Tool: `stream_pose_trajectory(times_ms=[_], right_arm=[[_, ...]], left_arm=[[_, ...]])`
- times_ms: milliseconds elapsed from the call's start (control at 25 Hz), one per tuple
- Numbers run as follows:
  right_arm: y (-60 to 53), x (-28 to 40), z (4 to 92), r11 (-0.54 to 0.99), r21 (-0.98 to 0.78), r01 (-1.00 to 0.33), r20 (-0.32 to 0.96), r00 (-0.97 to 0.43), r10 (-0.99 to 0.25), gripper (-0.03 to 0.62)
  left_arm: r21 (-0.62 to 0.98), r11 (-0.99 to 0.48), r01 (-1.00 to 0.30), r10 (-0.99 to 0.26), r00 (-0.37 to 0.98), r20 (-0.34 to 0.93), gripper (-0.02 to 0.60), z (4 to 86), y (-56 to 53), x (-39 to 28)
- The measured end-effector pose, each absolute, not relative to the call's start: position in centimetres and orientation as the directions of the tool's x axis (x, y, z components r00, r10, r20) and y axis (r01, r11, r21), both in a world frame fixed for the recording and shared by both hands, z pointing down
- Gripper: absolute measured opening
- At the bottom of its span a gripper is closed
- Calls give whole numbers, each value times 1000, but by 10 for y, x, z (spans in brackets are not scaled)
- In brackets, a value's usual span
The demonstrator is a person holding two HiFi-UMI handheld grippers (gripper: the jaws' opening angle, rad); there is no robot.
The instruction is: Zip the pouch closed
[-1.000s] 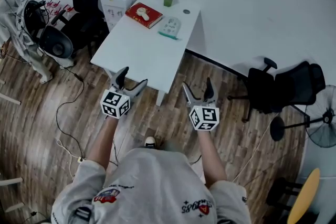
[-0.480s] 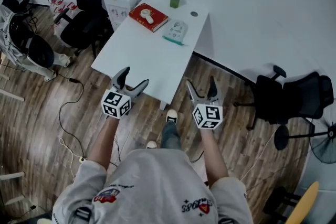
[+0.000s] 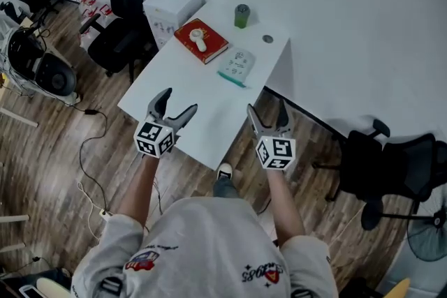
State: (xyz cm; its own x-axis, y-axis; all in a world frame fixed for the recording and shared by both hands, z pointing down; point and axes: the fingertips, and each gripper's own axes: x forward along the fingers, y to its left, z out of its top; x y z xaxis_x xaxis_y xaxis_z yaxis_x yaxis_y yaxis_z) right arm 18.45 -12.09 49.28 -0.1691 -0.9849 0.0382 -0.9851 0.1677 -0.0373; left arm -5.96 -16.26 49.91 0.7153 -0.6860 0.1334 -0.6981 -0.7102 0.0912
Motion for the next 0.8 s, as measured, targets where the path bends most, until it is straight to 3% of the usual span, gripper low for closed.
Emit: stream_pose_trajectory(times_ms=[440, 800], right_arm=[[-237, 233, 484, 272, -54, -961, 23, -274, -961, 425], [-279, 242, 491, 266, -57, -962, 31, -268, -963, 422]], left_arm=[[71, -638, -766, -756, 642, 131, 407, 485, -247, -6], [81, -647, -758, -745, 651, 143, 406, 497, -294, 6]])
